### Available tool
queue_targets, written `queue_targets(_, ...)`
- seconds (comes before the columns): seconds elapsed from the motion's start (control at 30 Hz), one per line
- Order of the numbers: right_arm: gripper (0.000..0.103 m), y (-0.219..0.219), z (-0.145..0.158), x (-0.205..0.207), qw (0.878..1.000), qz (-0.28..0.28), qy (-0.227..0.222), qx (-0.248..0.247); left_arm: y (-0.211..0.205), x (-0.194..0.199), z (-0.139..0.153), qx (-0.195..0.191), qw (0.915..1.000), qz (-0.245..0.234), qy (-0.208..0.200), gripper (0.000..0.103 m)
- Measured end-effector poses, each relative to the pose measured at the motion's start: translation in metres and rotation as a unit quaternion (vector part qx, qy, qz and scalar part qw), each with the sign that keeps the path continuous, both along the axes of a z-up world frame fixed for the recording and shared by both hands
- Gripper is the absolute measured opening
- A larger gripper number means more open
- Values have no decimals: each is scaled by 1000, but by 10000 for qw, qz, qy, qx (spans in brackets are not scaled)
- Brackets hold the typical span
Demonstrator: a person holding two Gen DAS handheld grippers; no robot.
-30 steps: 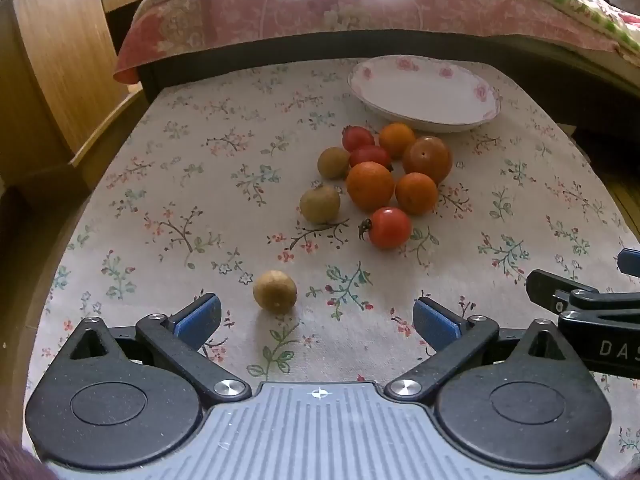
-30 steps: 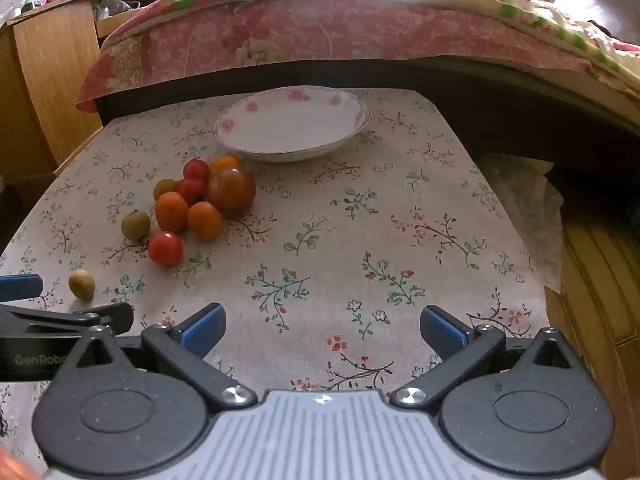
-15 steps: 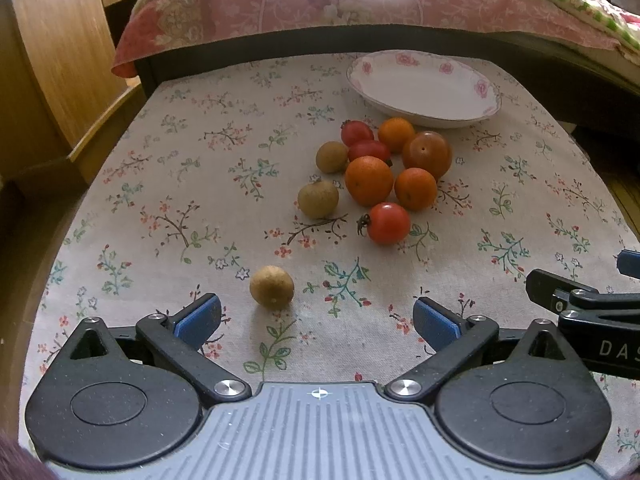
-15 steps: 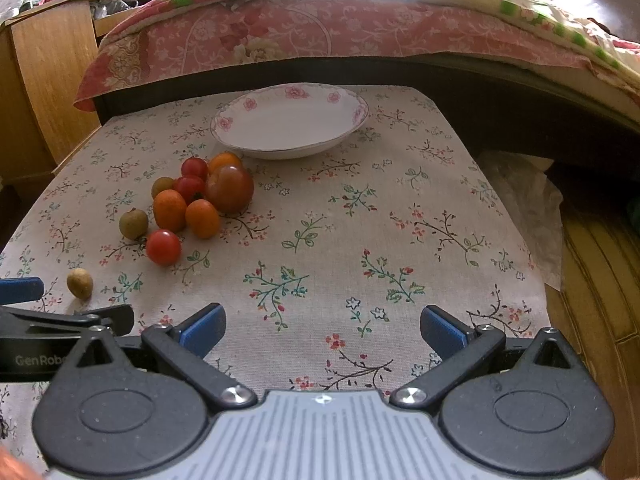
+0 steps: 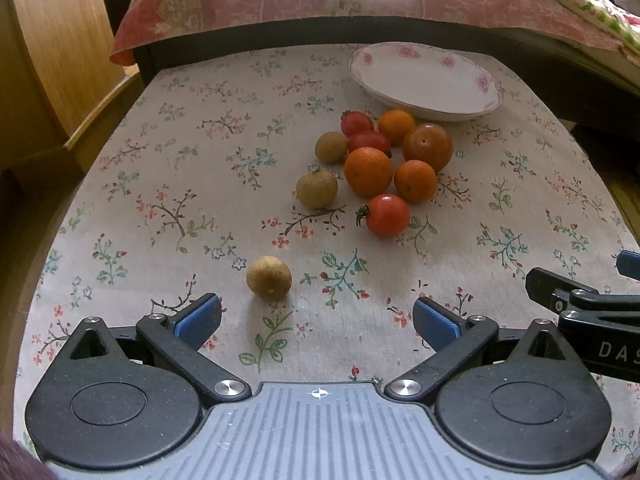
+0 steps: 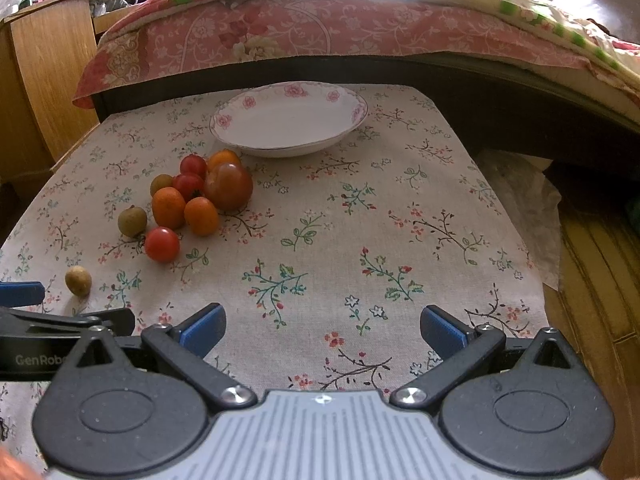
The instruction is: Organize fruits
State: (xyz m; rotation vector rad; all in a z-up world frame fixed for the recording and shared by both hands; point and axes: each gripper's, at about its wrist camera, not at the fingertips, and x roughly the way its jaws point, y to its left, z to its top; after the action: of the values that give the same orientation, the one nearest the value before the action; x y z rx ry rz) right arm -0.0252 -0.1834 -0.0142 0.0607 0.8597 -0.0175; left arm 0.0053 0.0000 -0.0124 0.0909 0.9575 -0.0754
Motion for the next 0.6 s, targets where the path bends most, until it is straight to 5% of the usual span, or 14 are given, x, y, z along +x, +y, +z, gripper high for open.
queue_targets(0.6,103,2,-1,1,10000,-9,50,64,1,2,-1,-34,10000,20,49,102)
